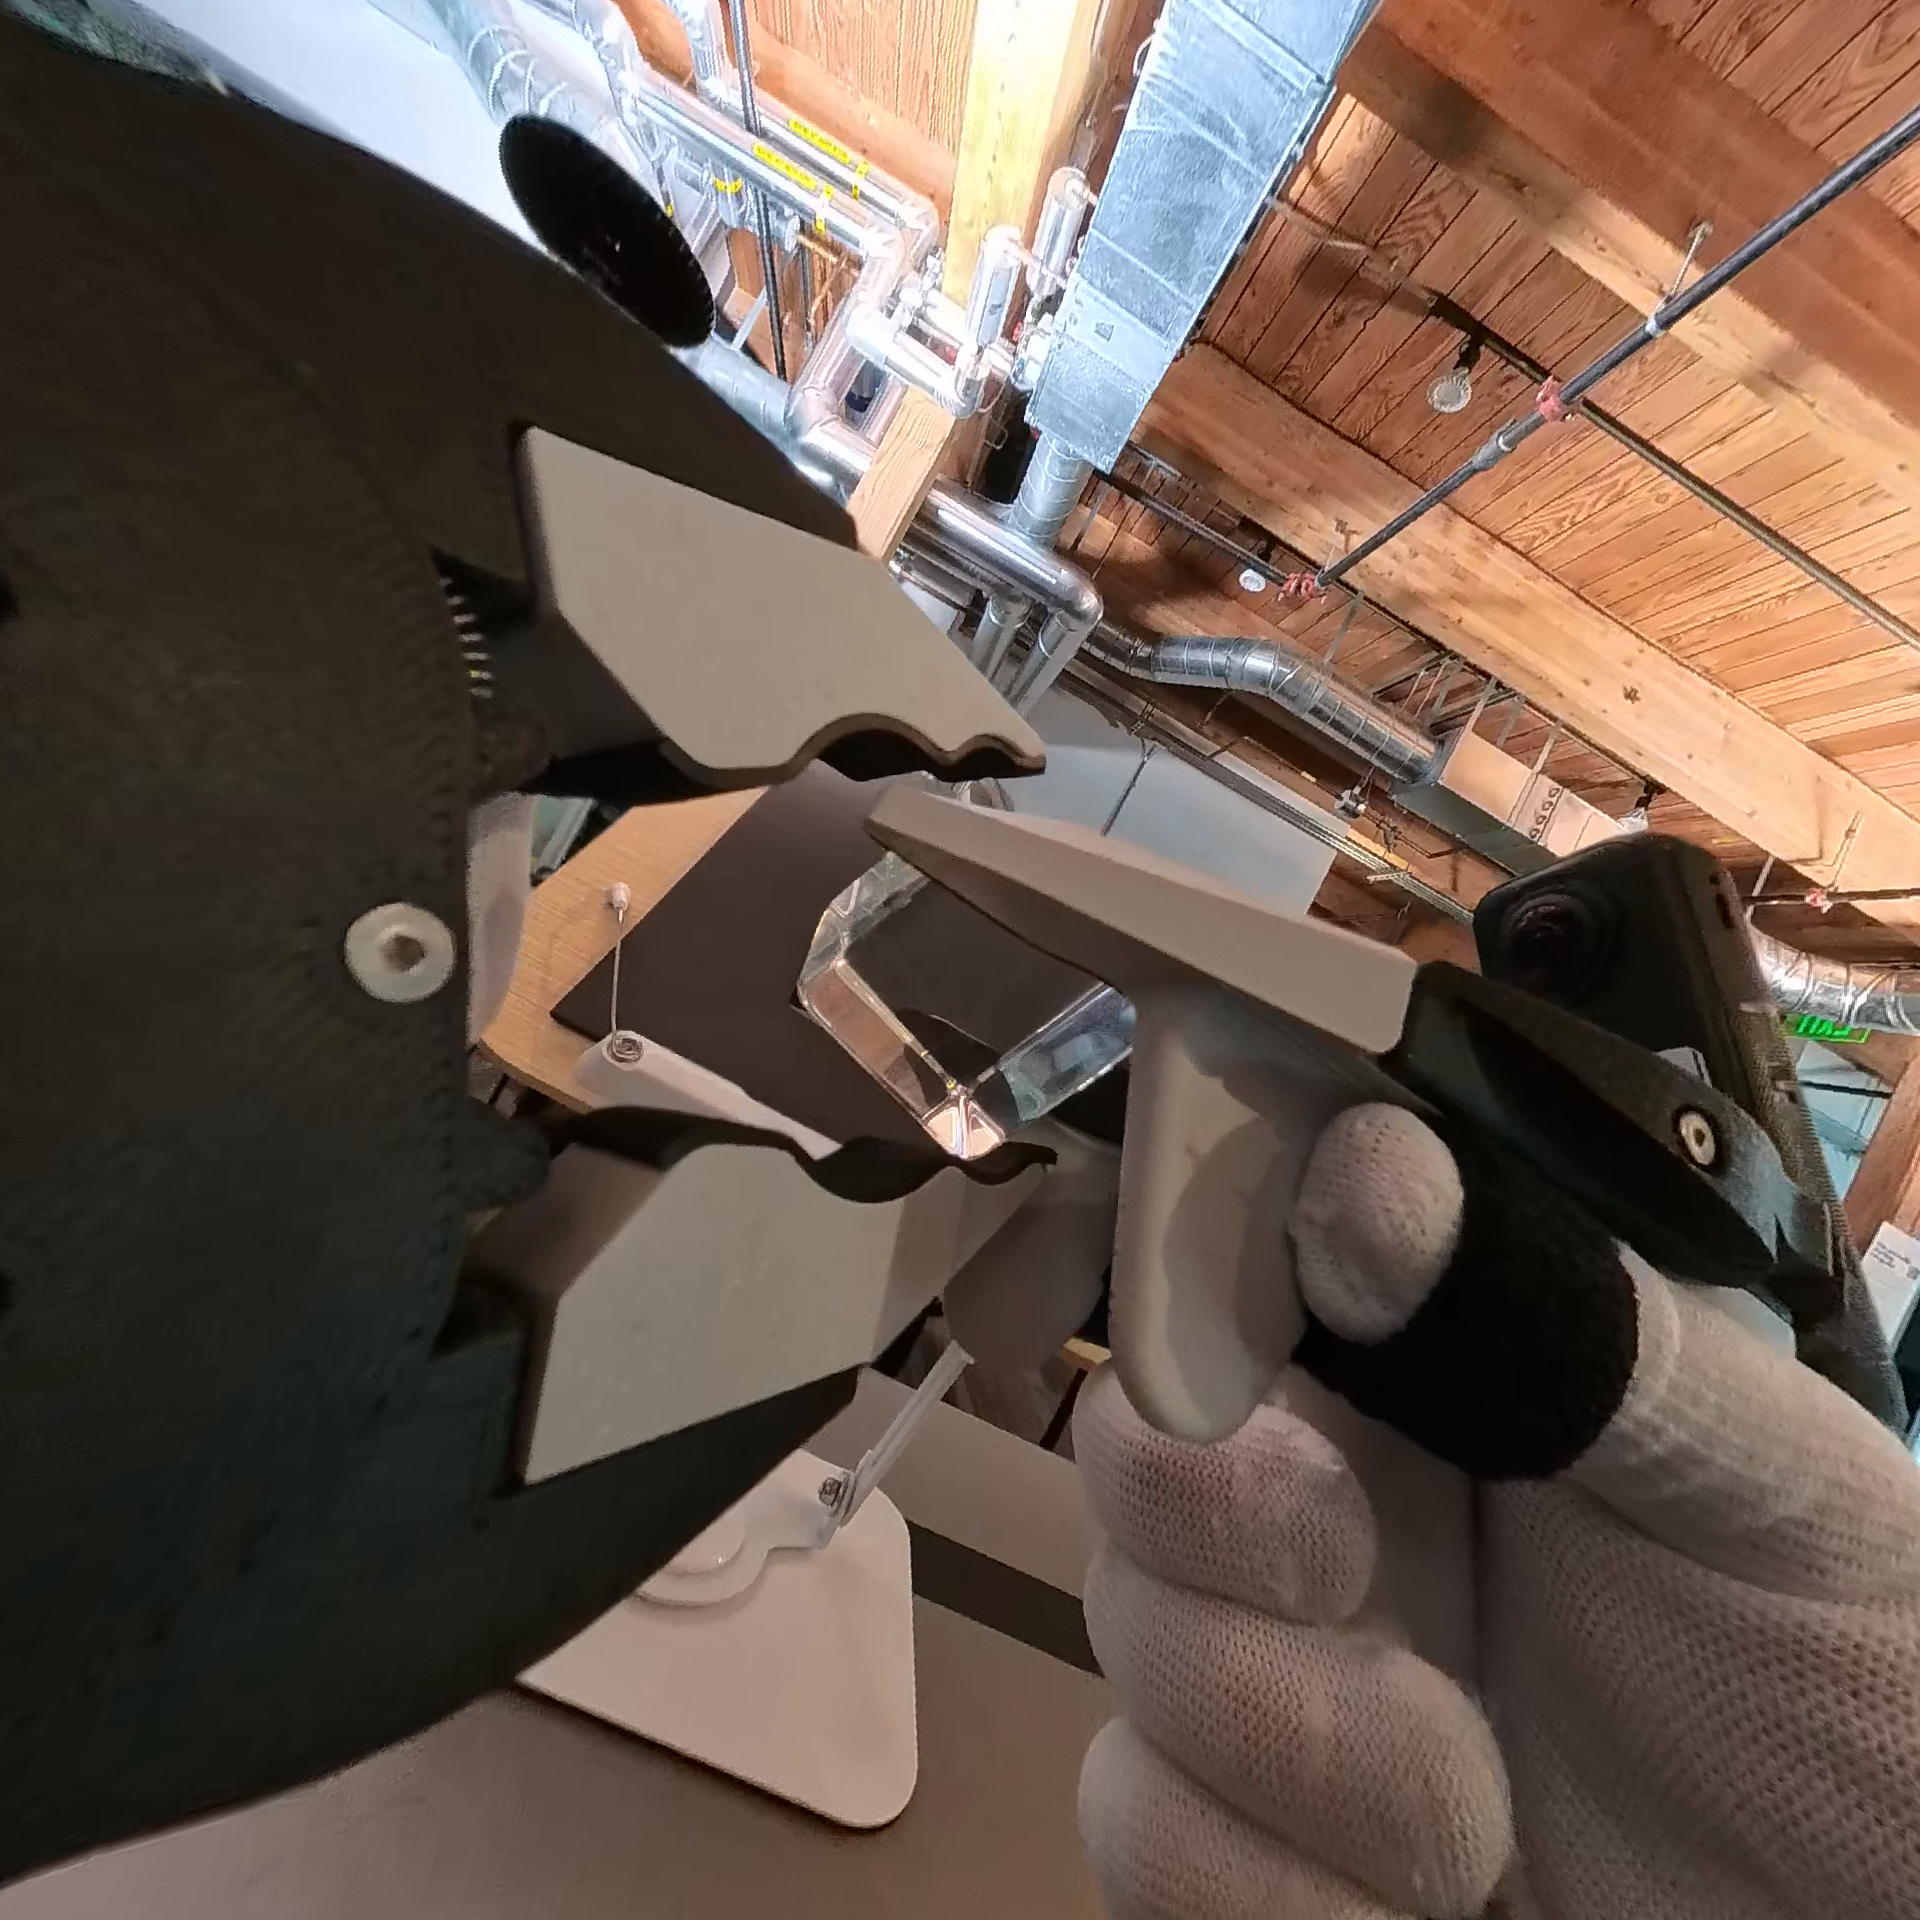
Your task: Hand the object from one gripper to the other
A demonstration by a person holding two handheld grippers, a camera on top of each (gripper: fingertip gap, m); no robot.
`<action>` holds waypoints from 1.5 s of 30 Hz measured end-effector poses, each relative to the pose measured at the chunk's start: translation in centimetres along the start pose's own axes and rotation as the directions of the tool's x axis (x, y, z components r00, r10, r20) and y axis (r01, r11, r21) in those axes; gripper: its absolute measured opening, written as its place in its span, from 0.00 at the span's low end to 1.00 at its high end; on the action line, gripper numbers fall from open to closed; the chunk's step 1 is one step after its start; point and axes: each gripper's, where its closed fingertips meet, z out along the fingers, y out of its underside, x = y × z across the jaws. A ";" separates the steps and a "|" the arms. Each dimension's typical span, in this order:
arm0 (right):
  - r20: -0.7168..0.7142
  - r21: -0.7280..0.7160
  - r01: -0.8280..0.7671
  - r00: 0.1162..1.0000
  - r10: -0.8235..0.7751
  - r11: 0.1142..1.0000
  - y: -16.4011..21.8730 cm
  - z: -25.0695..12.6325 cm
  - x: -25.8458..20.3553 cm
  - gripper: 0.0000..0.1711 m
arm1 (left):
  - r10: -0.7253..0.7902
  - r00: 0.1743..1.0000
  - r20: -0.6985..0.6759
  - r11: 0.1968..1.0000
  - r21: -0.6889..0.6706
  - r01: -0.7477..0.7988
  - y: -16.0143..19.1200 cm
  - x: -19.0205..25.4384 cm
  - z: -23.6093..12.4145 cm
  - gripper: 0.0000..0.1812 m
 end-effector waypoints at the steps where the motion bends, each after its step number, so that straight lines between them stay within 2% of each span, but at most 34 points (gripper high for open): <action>1: 0.006 0.000 -0.005 1.000 0.005 1.000 0.0 0.0 0.0 0.37 | -0.009 1.000 -0.005 1.000 0.002 0.009 0.0 0.0 0.0 0.37; 5: 0.024 -0.015 0.020 1.000 -0.019 1.000 0.2 -0.2 -0.5 0.38 | -0.072 0.997 -0.021 0.997 0.015 0.073 -0.2 -0.1 0.0 0.42; 11: 0.047 -0.028 0.040 0.998 -0.039 0.999 0.4 -0.1 -0.9 0.38 | -0.142 0.986 -0.087 0.989 0.024 0.144 -0.2 0.5 -0.1 0.40; 23: 0.057 -0.046 0.036 0.998 -0.033 0.998 0.8 -0.2 -1.0 0.38 | -0.095 0.992 -0.084 0.995 0.035 0.098 -0.4 0.7 -0.2 0.39; 33: 0.044 -0.027 0.058 0.997 -0.057 0.998 0.5 0.0 -1.0 0.38 | -0.139 0.986 -0.096 0.990 0.023 0.142 -0.3 0.7 -0.3 0.39; 36: 0.022 -0.019 0.081 0.996 -0.081 0.996 0.3 -0.3 -0.8 0.43 | -0.150 0.984 -0.099 0.988 0.014 0.152 -0.2 0.6 -0.3 0.39; 39: -0.017 -0.020 0.108 0.994 -0.108 0.994 -0.1 -0.8 -0.4 0.44 | -0.167 0.980 -0.105 0.986 0.000 0.168 0.1 0.4 -0.3 0.39; 42: -0.134 -0.060 0.180 0.973 -0.187 0.982 -0.6 -1.9 0.6 0.45 | -0.149 0.981 -0.126 0.988 -0.061 0.143 1.0 0.6 -0.1 0.39; 45: -0.290 -0.163 0.292 0.899 -0.329 0.942 -1.1 -3.2 1.7 0.45 | -0.142 0.982 -0.128 0.982 -0.139 0.124 2.3 0.7 0.2 0.39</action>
